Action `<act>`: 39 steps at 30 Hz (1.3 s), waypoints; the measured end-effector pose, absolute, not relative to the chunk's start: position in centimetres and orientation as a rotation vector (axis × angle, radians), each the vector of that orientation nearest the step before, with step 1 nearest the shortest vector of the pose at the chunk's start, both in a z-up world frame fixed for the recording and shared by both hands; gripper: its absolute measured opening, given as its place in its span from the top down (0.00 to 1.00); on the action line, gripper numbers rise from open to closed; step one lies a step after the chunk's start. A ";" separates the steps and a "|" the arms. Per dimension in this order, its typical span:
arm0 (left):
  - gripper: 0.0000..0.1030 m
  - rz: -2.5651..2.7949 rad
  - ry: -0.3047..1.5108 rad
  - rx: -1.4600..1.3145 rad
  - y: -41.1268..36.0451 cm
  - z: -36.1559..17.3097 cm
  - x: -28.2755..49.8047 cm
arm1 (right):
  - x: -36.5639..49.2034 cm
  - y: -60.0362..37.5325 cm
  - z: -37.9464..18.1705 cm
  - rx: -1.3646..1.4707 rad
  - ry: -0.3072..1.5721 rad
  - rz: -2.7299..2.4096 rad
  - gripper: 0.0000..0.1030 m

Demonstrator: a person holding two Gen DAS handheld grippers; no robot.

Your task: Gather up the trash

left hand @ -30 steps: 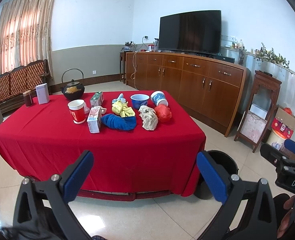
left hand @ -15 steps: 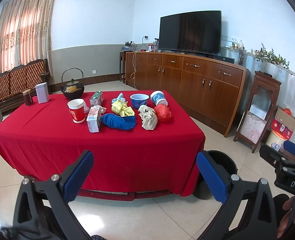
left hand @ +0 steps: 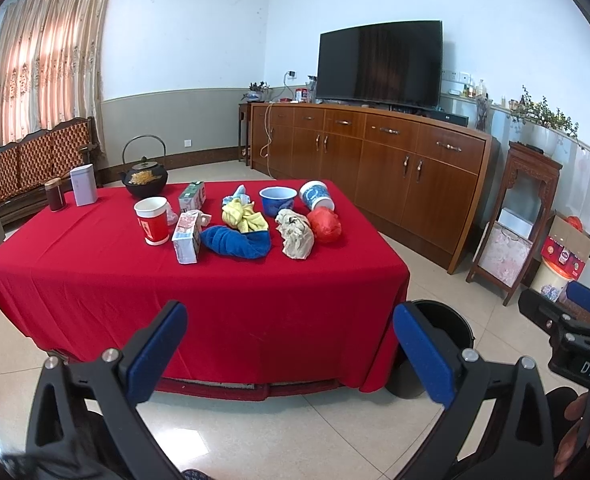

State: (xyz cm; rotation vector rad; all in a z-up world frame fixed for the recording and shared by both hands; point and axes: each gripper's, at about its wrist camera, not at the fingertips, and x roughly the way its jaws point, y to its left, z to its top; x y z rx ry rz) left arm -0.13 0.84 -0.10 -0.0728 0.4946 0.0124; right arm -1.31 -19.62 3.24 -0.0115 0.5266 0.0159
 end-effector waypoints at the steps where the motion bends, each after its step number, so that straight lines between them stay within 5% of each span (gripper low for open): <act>1: 0.00 0.012 0.495 -0.074 0.9 -0.1 -0.1 | -1.4 -19.6 3.2 -0.012 0.527 0.016 0.00; 39: 0.00 0.136 0.525 -0.061 4.6 -0.8 2.9 | 3.4 -18.7 1.5 0.007 0.602 0.106 0.00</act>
